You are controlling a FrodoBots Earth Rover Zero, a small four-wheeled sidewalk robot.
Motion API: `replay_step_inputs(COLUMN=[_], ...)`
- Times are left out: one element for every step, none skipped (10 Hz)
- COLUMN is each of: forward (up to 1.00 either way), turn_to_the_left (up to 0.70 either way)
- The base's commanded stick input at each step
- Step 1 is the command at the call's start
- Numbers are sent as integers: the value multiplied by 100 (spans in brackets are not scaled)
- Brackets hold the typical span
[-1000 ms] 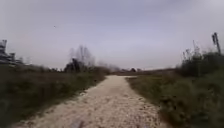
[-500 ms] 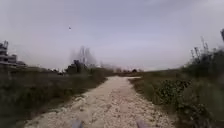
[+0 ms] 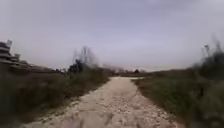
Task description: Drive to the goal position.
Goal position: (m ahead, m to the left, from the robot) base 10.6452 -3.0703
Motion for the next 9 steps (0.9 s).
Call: replay_step_inputs(forward=[70, 70, 70, 70, 70, 70, 70, 70, 70], turn_to_the_left=[0, 0, 0, 0, -3, -35, -35, -35, -34])
